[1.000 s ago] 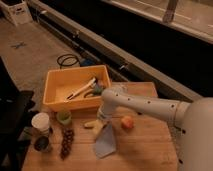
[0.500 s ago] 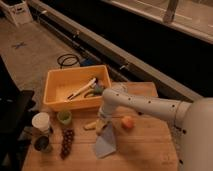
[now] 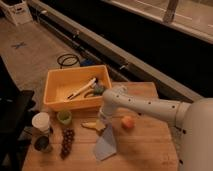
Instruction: Place banana in table surface
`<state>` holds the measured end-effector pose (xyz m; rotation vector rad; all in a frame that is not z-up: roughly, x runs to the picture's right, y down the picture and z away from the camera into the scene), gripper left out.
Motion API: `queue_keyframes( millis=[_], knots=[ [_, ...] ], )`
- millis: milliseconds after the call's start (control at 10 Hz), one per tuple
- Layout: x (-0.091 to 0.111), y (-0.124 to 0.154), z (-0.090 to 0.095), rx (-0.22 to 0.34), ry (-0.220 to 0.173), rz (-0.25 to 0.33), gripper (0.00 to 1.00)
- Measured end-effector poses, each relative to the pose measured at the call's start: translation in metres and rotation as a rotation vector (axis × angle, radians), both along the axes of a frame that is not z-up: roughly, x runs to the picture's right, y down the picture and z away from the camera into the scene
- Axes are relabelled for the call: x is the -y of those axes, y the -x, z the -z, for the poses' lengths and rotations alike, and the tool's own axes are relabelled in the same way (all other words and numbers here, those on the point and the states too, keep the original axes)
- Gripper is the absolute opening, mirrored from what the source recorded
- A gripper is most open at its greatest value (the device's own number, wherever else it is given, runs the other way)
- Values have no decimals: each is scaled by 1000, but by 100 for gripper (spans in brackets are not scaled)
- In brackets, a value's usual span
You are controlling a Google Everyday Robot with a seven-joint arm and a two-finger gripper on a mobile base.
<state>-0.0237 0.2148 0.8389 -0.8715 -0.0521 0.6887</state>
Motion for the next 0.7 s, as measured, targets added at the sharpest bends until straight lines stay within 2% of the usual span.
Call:
queue_keyframes(
  millis=[200, 400, 500, 700],
  knots=[
    [0, 4, -2, -16, -23, -24, 0],
    [0, 4, -2, -16, -24, -21, 0],
    [1, 5, 1, -16, -41, -24, 0],
    [16, 7, 17, -19, -106, -80, 0]
  ],
)
